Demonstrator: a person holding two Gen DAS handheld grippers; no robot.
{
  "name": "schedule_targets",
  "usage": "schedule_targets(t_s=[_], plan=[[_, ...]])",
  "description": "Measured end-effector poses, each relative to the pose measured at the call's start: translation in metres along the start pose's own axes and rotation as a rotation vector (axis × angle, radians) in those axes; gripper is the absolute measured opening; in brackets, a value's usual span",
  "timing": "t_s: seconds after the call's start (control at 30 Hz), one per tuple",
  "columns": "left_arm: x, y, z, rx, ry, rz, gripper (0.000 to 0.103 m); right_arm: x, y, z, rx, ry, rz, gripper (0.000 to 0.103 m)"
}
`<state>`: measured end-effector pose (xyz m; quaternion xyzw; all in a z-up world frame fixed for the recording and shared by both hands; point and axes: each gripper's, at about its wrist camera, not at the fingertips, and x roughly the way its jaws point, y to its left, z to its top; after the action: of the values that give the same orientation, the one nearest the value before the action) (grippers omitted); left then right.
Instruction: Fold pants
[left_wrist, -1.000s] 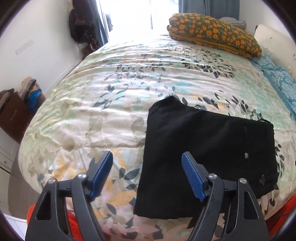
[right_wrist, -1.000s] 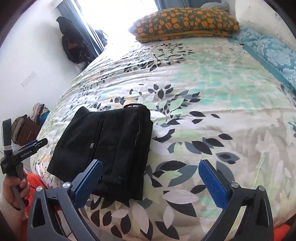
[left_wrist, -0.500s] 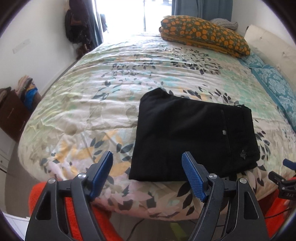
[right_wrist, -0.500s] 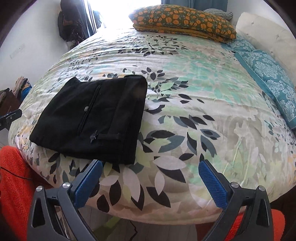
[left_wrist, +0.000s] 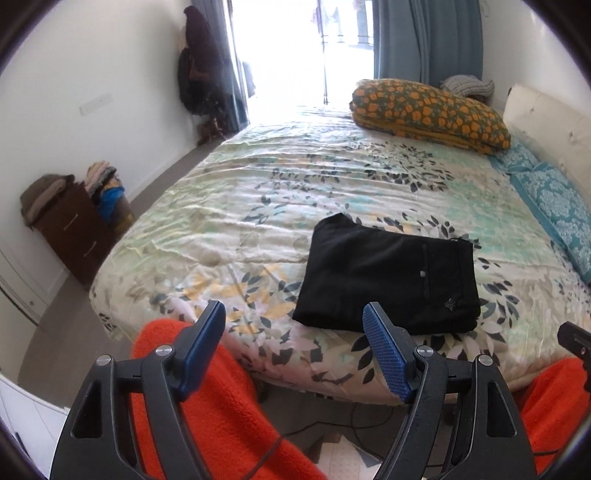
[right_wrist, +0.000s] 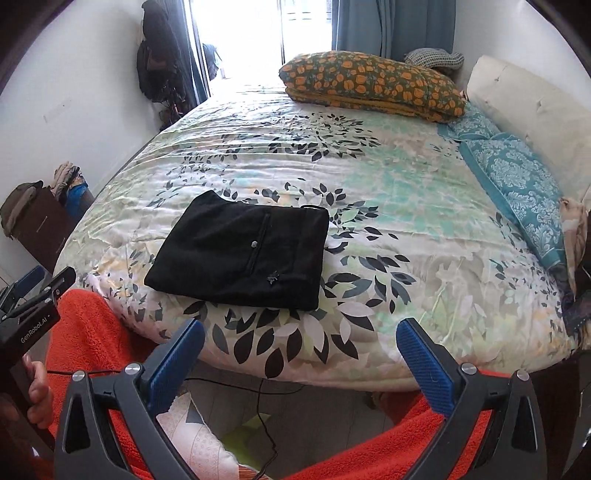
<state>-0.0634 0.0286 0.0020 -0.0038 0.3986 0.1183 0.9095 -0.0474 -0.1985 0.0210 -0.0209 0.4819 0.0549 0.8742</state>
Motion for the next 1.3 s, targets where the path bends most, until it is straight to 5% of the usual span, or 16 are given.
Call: schedule_targets(t_s=[0.13,0.47,1.3], plan=[[0.01,-0.022,0.0,0.158,0.111,-0.144,0.079,0.011,0.023,-0.007,0.024,0.016,0.055,0.103],[0.018,-0.025,-0.014,0.136,0.248,-0.108,0.079,0.008,0.043,-0.008,-0.043,0.008,-0.042,0.103],[0.031,-0.019,-0.011,0.146,0.248,-0.058,0.088,0.026,0.041,-0.002,-0.047,0.023,-0.069,0.103]])
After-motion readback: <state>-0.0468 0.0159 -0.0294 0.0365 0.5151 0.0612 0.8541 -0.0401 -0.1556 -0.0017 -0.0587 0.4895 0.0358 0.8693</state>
